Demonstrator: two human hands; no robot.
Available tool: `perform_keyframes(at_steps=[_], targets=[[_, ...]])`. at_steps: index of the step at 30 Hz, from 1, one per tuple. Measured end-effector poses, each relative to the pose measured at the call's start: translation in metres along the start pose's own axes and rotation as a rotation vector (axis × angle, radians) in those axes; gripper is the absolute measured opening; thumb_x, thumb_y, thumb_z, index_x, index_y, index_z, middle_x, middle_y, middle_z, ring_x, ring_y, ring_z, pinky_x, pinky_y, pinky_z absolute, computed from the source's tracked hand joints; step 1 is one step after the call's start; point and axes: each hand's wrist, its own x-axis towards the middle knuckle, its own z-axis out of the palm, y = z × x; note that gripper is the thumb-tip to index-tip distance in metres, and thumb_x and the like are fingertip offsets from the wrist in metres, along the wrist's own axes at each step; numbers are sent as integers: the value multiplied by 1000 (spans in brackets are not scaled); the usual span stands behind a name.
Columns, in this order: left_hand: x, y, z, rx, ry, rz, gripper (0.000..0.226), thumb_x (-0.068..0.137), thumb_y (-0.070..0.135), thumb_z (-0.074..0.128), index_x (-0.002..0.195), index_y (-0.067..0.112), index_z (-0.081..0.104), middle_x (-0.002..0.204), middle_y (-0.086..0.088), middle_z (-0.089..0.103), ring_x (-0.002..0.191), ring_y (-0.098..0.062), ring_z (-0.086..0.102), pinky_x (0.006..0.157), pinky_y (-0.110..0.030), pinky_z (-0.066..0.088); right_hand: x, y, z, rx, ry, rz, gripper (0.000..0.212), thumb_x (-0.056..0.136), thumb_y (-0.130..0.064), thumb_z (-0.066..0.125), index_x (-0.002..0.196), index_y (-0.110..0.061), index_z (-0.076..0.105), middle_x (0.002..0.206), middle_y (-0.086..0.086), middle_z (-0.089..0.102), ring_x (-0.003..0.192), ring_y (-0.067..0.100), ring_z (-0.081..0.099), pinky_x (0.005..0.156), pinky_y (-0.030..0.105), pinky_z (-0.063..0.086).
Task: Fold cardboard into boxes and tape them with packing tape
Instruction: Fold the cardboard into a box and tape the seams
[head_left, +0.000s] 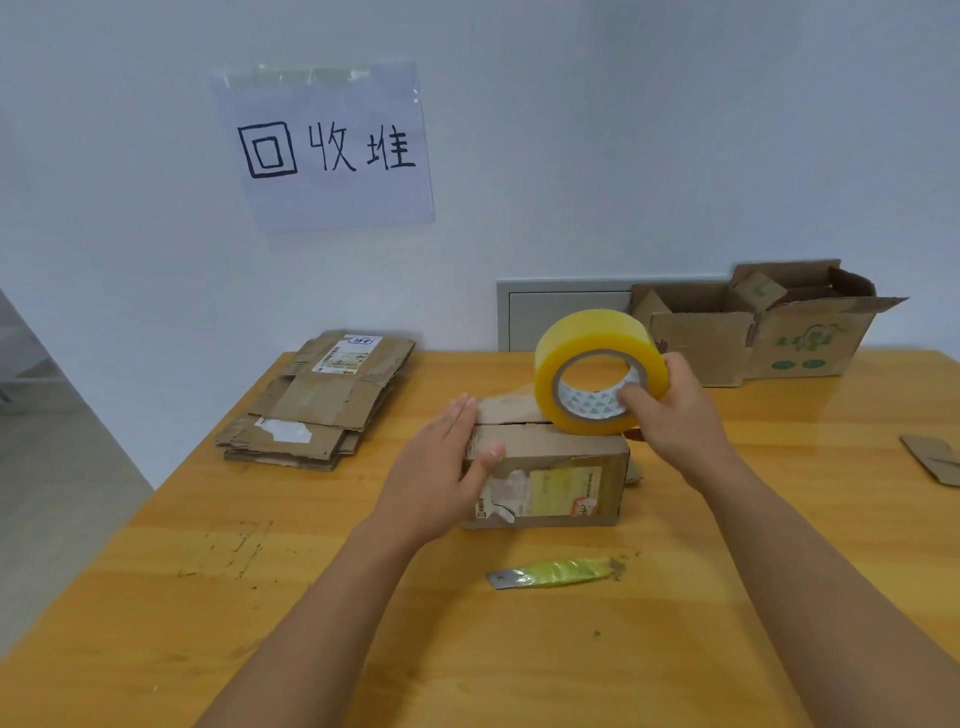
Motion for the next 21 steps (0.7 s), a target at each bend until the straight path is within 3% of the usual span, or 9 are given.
perform_keyframes(at_steps=[1, 4, 6, 11, 16, 21], targets=[[0, -1, 0, 16, -6, 0, 72, 97, 59, 28, 158, 22, 19, 165, 6, 13, 151, -7, 10, 120, -27, 13, 2, -2, -4, 1, 7, -5, 15, 93, -21, 62, 103, -19, 51, 86, 2, 61, 81, 18, 62, 54, 28, 53], [0, -1, -1, 55, -26, 0, 68, 100, 57, 28, 158, 22, 17, 165, 6, 10, 151, -7, 9, 119, -26, 11, 5, -3, -15, -5, 68, -32, 17, 91, -22, 63, 104, -23, 52, 85, 2, 63, 84, 28, 66, 66, 51, 59], [0, -1, -1, 68, -25, 8, 65, 102, 54, 28, 158, 22, 17, 165, 5, 10, 151, -8, 8, 119, -25, 10, 4, -2, -18, 16, 84, -45, 19, 91, -21, 62, 107, -24, 53, 86, 4, 62, 86, 31, 65, 68, 55, 58], [0, 0, 1, 117, -23, 42, 65, 98, 58, 17, 156, 30, 23, 166, 0, 14, 152, -14, 11, 119, -28, 11, -2, 2, -16, 145, 44, 14, 26, 93, -13, 61, 115, -24, 51, 98, 5, 60, 92, 24, 64, 61, 34, 57], [1, 4, 0, 175, -12, 38, 66, 96, 55, 13, 154, 30, 31, 165, 5, 17, 151, -12, 9, 121, -31, 9, -3, 9, -9, 278, -13, 118, 20, 93, -13, 63, 110, -21, 55, 106, 9, 63, 97, 26, 65, 73, 44, 61], [6, 7, -2, 263, -70, 77, 68, 95, 55, 4, 157, 31, 18, 165, 9, 16, 152, -6, 3, 123, -32, 0, -7, 17, 1, 414, -74, 209, 33, 91, -19, 68, 119, -23, 53, 110, 8, 70, 91, 24, 73, 63, 32, 58]])
